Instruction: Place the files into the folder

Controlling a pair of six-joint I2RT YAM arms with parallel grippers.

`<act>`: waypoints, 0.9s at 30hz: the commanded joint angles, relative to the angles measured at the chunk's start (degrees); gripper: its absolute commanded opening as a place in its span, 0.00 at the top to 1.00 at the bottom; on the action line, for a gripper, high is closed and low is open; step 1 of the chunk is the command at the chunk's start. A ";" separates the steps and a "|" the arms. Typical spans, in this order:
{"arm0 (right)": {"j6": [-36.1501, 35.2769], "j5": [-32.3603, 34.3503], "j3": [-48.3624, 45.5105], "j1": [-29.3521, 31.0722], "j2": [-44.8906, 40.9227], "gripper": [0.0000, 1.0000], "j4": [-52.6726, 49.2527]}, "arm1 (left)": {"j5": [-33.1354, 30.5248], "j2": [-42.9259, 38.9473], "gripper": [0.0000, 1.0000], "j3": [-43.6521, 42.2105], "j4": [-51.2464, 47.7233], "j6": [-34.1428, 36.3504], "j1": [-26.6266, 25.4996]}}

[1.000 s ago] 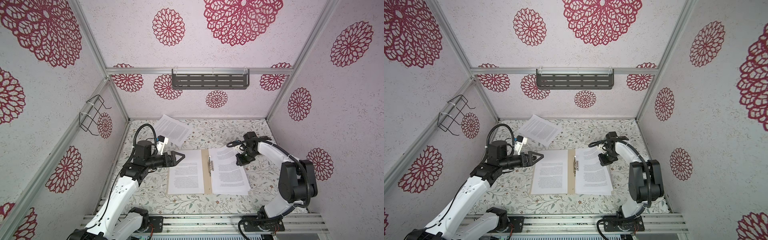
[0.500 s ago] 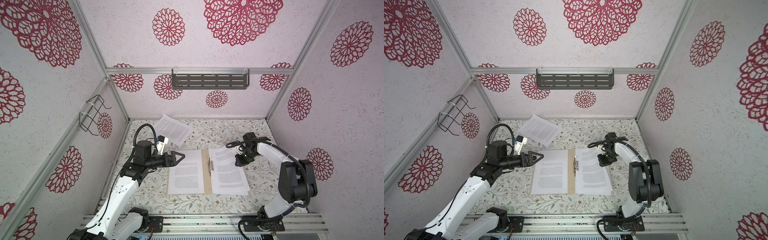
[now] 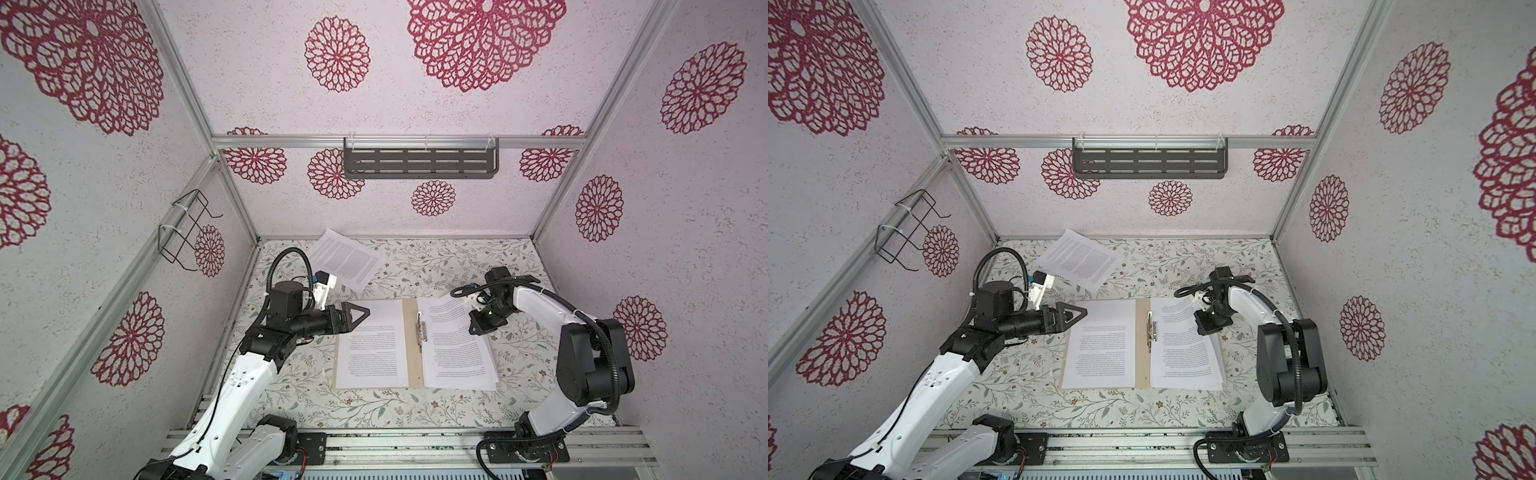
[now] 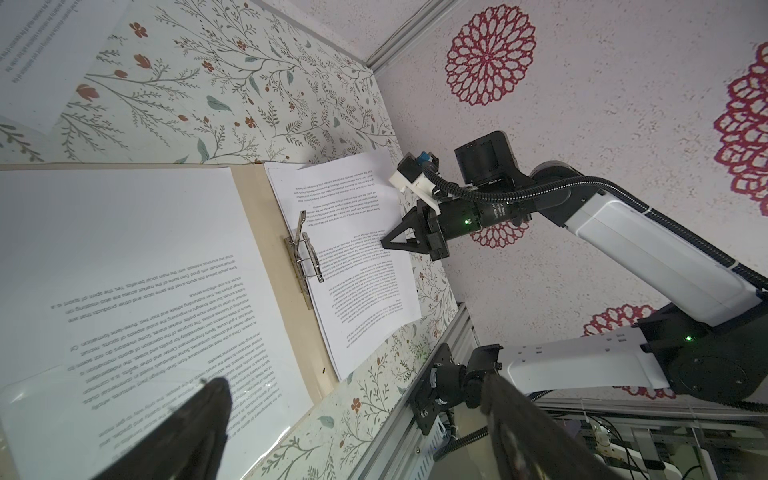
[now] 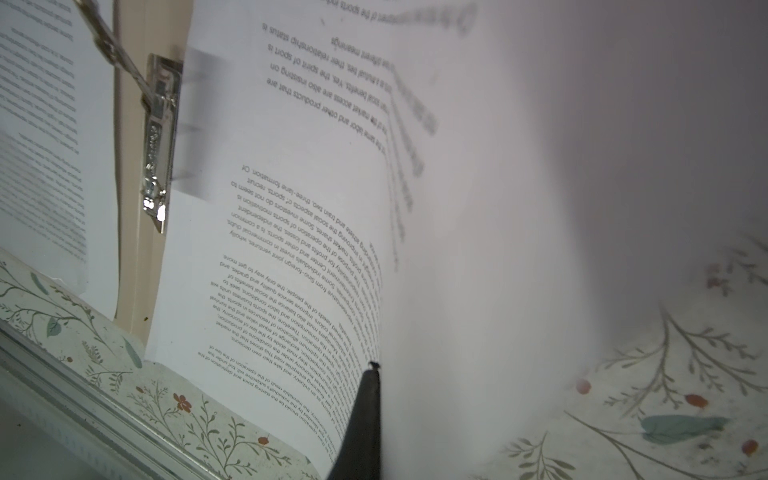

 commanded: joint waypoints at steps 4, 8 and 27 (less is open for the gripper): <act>1.01 -1.55 0.05 0.29 0.02 1.00 -0.44 | -0.38 -1.00 0.03 0.60 -0.53 1.43 -0.22; 1.12 -1.72 0.00 0.29 0.27 1.00 -0.66 | -0.47 -1.01 0.03 0.61 -0.52 1.40 -0.17; 3.19 -0.01 0.02 0.37 0.98 0.76 -0.07 | -0.38 -0.99 0.03 0.52 -0.53 1.47 -0.20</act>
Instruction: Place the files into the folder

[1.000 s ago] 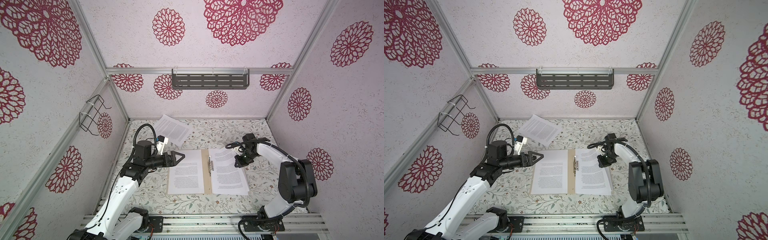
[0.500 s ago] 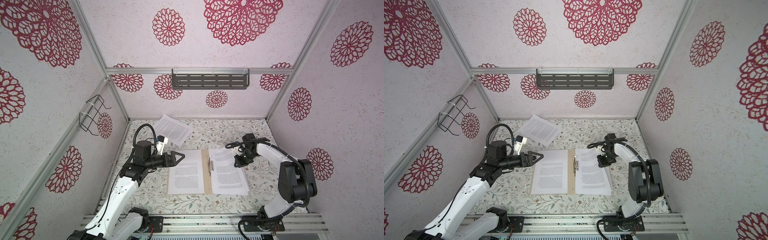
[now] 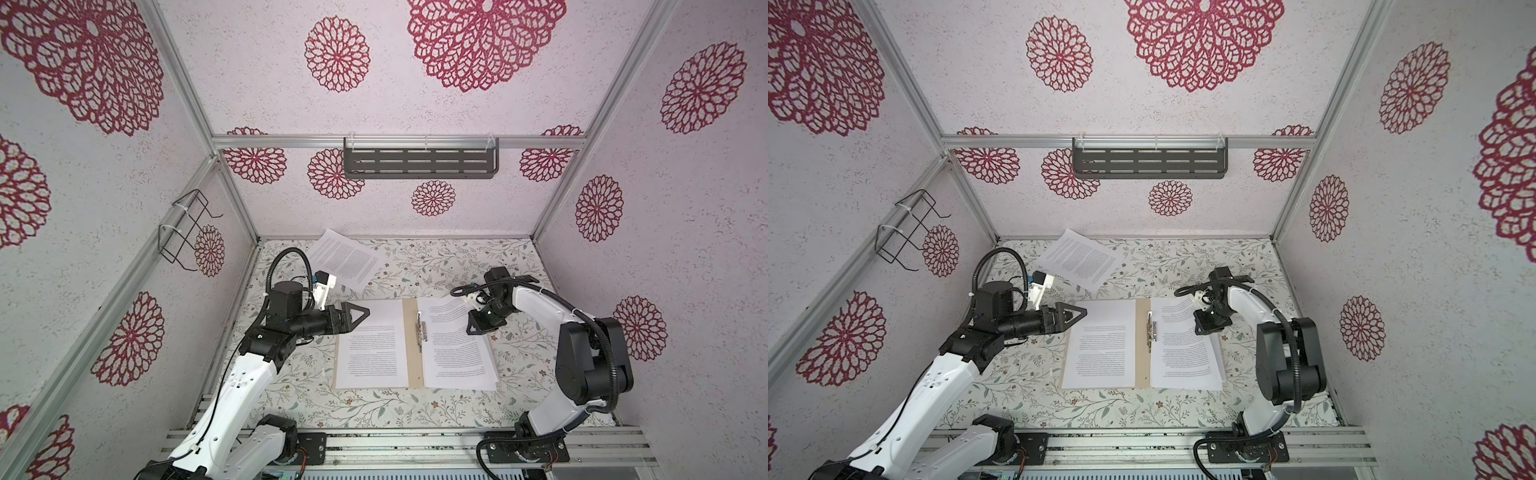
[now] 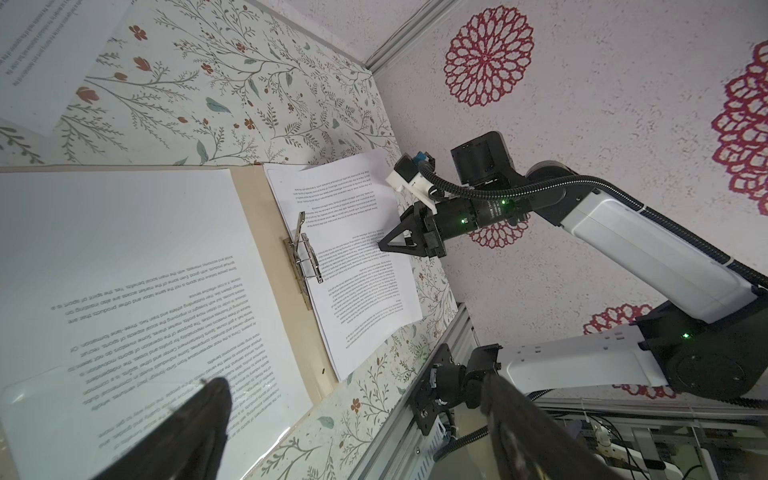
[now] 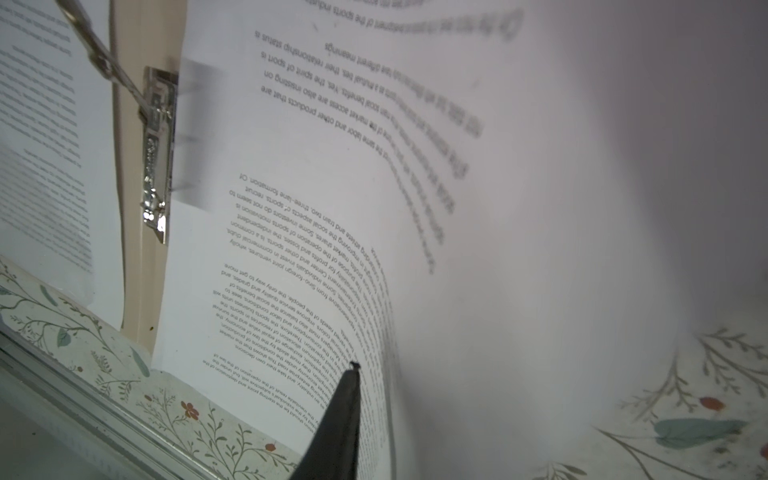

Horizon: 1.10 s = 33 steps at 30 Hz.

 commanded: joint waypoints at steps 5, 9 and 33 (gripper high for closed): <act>1.96 0.98 0.18 0.31 0.67 0.69 -0.30 | -0.35 -0.96 0.03 0.52 -0.50 1.48 -0.23; 3.03 1.96 0.36 0.31 0.77 0.01 -0.26 | -0.36 -1.03 0.03 0.52 -0.55 1.41 -0.21; 21.46 22.56 -3.61 -1.24 -20.50 0.01 14.10 | -6.63 -1.36 0.03 1.04 -2.95 3.31 -0.20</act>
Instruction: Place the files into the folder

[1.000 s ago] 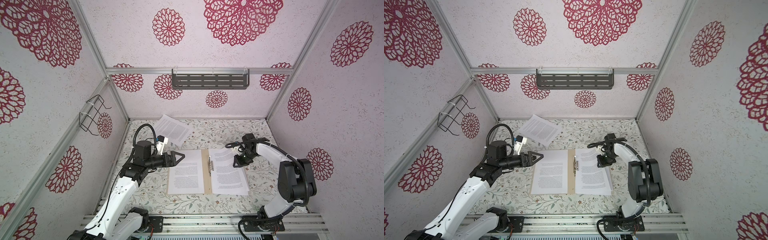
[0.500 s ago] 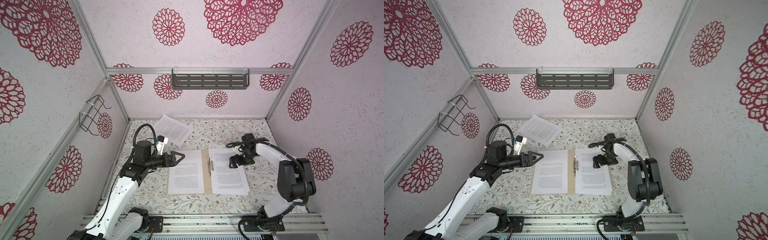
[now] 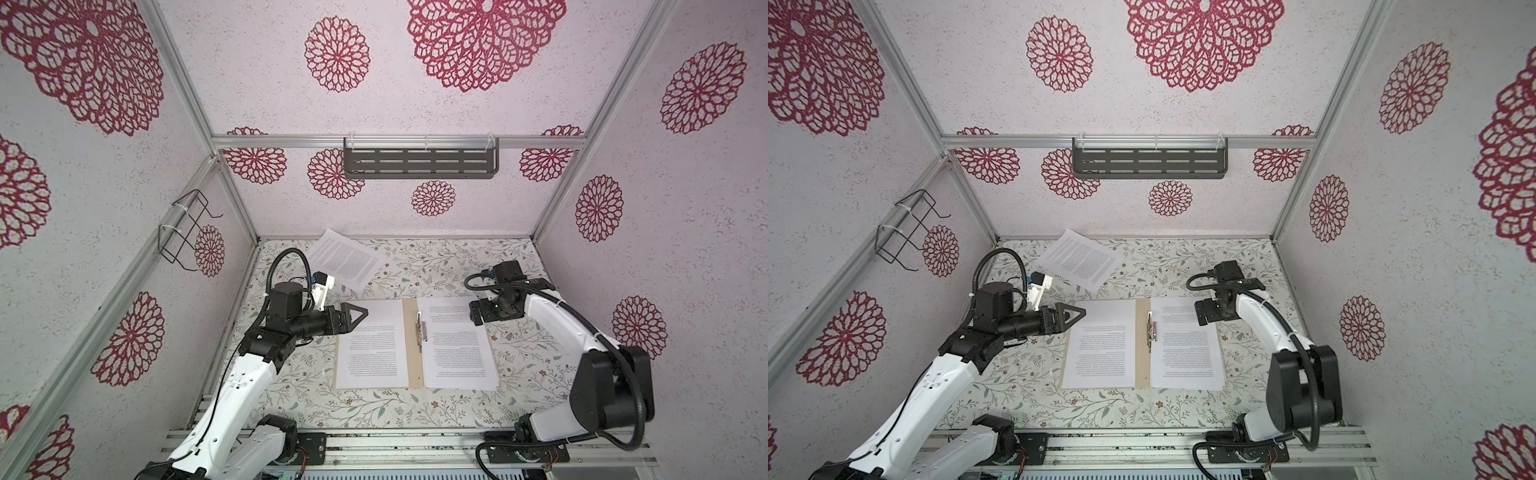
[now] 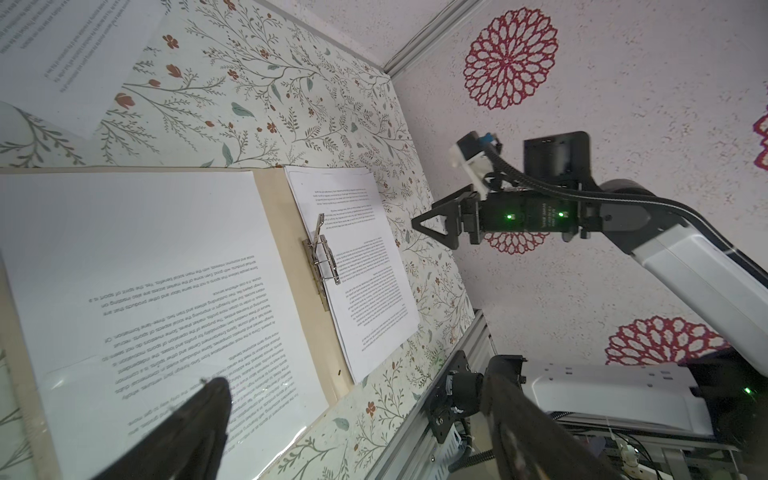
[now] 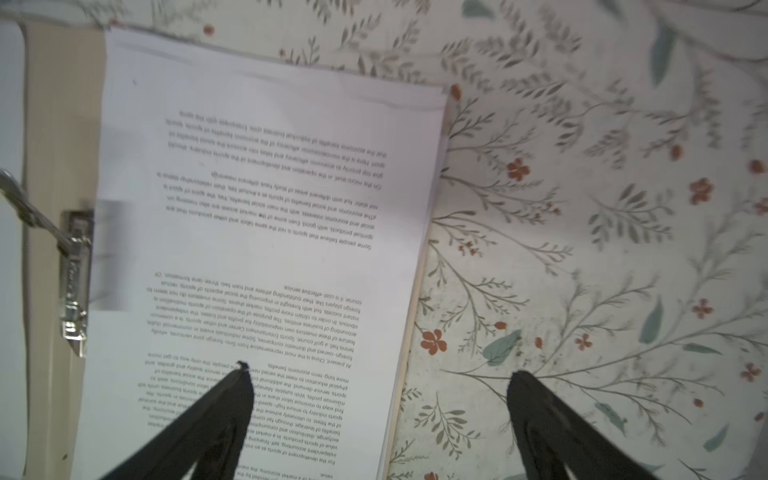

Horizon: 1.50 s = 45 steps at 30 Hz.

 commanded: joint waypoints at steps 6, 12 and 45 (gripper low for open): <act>13.72 -3.60 -2.74 -1.93 -12.19 0.01 10.00 | -11.18 -1.41 0.02 1.31 -3.58 1.90 -0.13; 19.73 -6.34 -7.35 0.26 -18.29 0.01 15.92 | -18.05 2.57 0.03 1.11 -0.50 -7.20 0.80; 17.79 -15.62 -17.92 3.07 -10.29 0.01 26.67 | -21.49 89.73 0.02 83.63 -21.20 1.85 9.54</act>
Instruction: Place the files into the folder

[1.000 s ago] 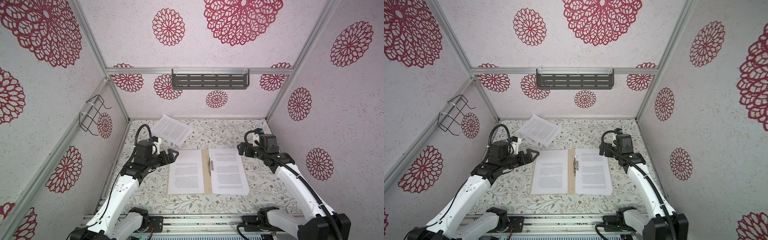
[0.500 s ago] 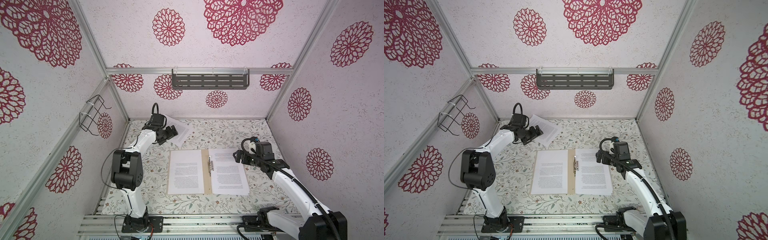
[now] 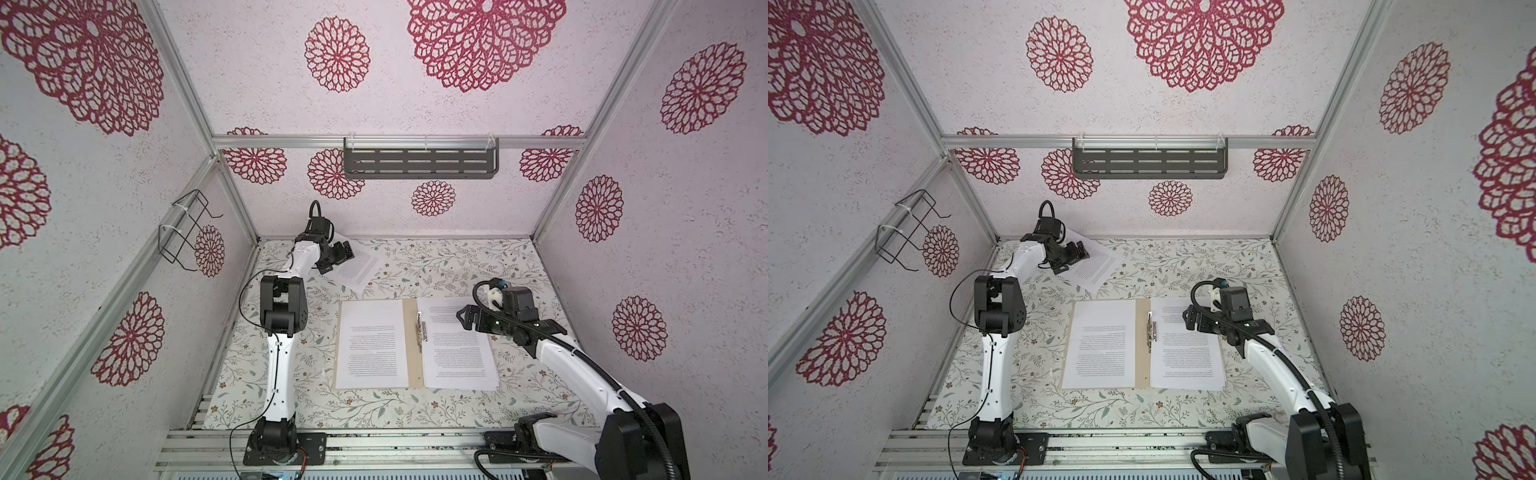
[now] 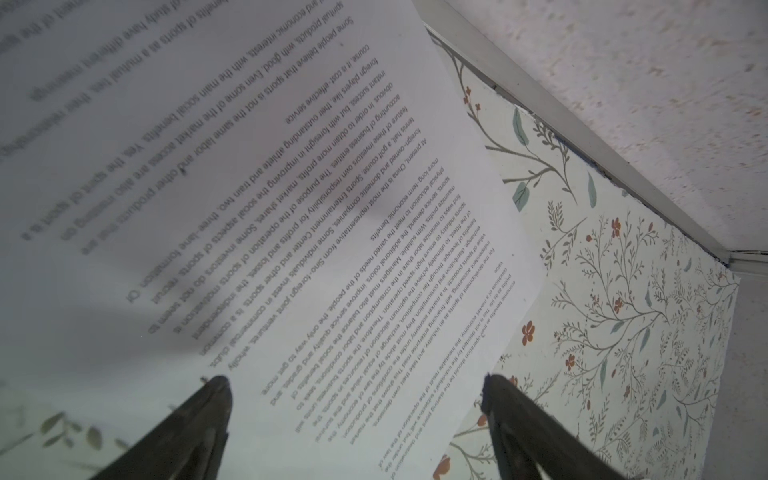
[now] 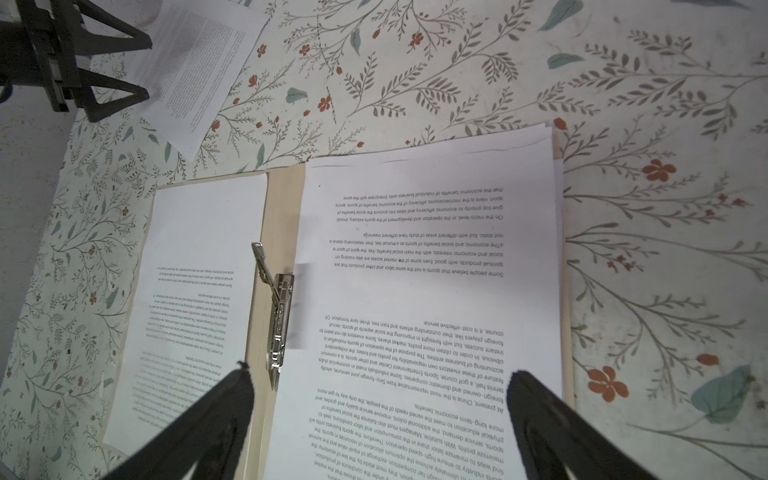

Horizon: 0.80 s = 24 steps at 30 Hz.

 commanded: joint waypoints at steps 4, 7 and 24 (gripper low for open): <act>-1.48 1.01 4.69 0.01 7.15 0.01 5.17 | 5.82 4.72 0.02 2.27 -1.82 1.27 0.30; -3.18 0.78 8.87 -0.53 12.20 0.01 5.74 | 7.33 5.43 0.03 1.12 -1.17 2.11 -0.69; 0.48 -8.69 31.73 -0.80 37.70 0.05 9.79 | 14.56 3.11 0.02 -2.24 -0.39 0.63 -13.33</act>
